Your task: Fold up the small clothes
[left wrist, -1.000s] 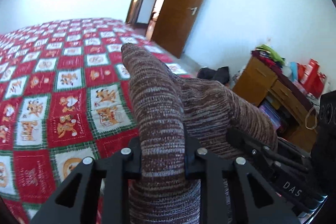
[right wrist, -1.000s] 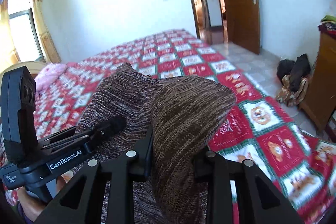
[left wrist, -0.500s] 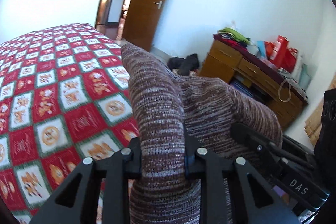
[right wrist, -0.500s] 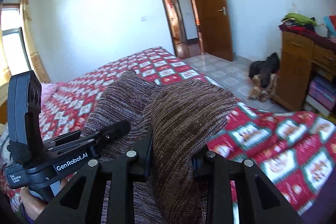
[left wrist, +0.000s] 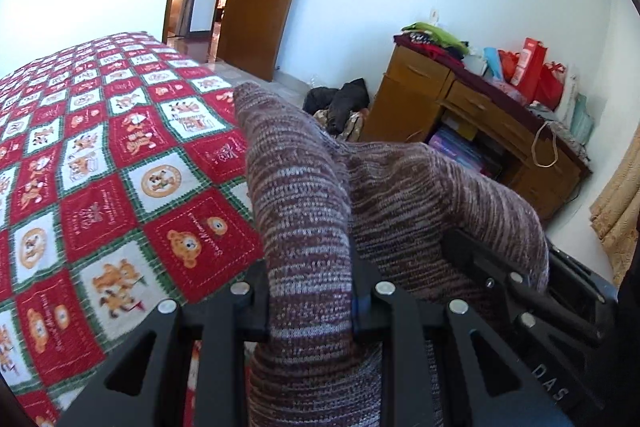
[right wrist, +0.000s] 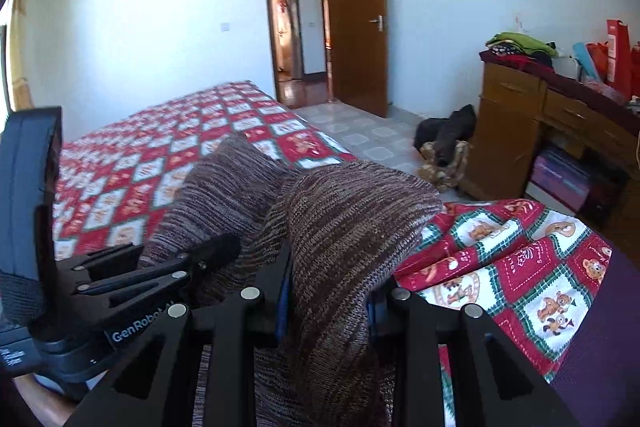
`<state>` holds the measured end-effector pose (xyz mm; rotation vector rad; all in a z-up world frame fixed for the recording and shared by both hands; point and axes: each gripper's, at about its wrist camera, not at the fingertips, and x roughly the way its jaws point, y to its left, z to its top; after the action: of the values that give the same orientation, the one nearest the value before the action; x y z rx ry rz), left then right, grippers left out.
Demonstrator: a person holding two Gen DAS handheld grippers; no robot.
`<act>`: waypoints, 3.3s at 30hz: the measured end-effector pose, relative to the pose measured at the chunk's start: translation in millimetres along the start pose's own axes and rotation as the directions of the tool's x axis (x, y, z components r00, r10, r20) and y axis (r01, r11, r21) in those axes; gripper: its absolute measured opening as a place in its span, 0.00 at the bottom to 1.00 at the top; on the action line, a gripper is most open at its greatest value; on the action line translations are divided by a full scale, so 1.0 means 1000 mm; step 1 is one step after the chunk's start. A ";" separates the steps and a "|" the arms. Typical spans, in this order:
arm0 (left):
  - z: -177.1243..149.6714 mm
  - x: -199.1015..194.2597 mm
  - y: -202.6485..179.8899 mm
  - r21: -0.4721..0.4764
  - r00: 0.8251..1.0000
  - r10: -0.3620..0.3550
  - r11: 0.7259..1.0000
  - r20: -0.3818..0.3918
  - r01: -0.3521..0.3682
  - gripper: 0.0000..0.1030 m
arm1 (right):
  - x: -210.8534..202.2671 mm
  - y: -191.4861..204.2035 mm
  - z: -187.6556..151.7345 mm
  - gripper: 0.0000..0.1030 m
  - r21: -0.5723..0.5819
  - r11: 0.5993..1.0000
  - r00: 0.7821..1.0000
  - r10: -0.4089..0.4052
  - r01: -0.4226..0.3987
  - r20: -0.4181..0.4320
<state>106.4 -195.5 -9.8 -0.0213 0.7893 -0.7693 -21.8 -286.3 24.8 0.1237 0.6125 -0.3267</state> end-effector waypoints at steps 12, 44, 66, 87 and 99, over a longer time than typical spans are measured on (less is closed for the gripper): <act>-0.019 0.051 0.018 -0.096 0.990 0.034 0.994 -0.139 -0.048 0.30 | 0.079 -0.031 -0.021 0.28 0.066 0.997 0.985 0.044 -0.034 -0.165; -0.045 0.033 0.013 -0.045 0.953 0.223 0.970 -0.204 -0.237 0.80 | 0.100 -0.044 -0.002 0.19 0.044 0.999 0.984 0.026 -0.018 -0.176; -0.088 -0.023 -0.010 0.036 0.940 0.317 0.948 -0.130 -0.315 0.80 | -0.016 -0.019 -0.099 0.55 0.133 0.991 0.980 0.026 0.000 -0.199; -0.120 -0.134 -0.066 0.119 0.947 0.322 0.940 0.002 -0.319 0.89 | -0.129 -0.038 -0.109 0.72 0.312 0.950 0.992 0.014 0.027 -0.129; -0.106 -0.229 -0.094 0.078 0.849 0.362 0.904 0.385 -0.421 1.00 | -0.236 -0.014 -0.072 0.82 0.244 0.970 0.969 -0.060 0.000 0.239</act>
<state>-123.4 -92.3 86.1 0.1377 0.3558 -0.4136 -246.9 -221.7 103.4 0.3043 0.3279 -0.4392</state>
